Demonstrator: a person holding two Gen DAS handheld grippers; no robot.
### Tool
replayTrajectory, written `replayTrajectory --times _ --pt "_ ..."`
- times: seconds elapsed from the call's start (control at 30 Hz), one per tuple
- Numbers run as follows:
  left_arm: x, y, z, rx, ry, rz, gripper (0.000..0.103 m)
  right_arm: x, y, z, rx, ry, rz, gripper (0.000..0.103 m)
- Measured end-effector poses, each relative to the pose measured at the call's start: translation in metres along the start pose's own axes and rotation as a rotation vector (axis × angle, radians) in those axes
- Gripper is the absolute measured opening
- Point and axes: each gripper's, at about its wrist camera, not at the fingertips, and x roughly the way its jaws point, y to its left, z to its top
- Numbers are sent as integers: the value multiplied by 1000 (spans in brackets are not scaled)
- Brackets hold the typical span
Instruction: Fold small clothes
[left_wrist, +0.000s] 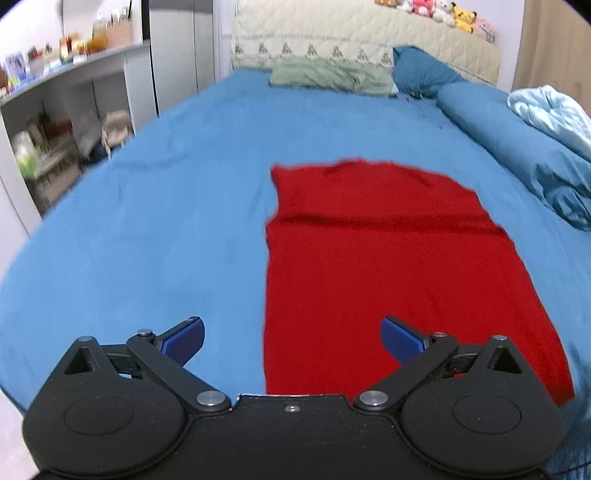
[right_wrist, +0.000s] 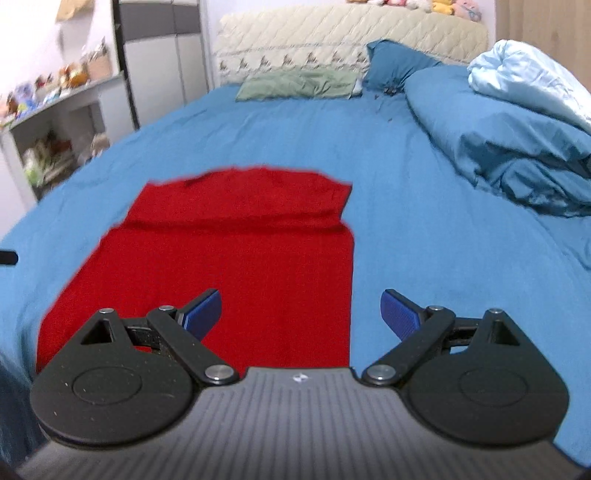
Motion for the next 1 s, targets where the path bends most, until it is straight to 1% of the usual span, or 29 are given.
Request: replayTrajectory --times 0.1,0.17,0.3,0.43,0.53,0.57,0.6,0.67,0.77,0.8,0.87,0.9,0.93,0.97,1.0 --pt "11 -1 -27 -22 46 -31 98 -1 5 -30 6 52 -2 103" --pt "21 -3 -43 -32 85 -45 92 1 5 -47 26 83 -15 103" --pt "36 -7 -69 -59 133 -37 82 8 6 -76 45 135 -64 103" --pt "49 -8 -81 -70 166 -19 68 20 6 -95 51 190 -101 102" --pt "54 -6 -83 -78 182 -15 63 30 3 -101 87 229 -104 94" --pt "55 -5 -85 -78 187 -9 61 33 2 -102 105 241 -102 87" --pt "56 -4 -87 -79 194 -4 60 36 0 -104 120 253 -94 82" --pt "60 -3 -88 -77 207 -6 58 40 0 -109 136 275 -82 78" --pt "66 -4 -89 -67 217 -8 53 43 1 -111 126 278 -90 75" --pt "68 -4 -90 -68 220 -12 50 43 1 -111 128 279 -89 73" --pt "71 -3 -89 -69 228 -22 38 43 1 -112 134 279 -83 70" --pt "71 -4 -90 -69 232 -28 36 44 0 -111 138 278 -80 68" --pt "72 -5 -89 -68 235 -35 29 43 -1 -111 143 278 -78 67" --pt "72 -6 -89 -66 236 -43 20 42 1 -112 148 277 -76 62" --pt "72 -6 -90 -63 238 -45 14 42 -1 -112 152 277 -73 55"
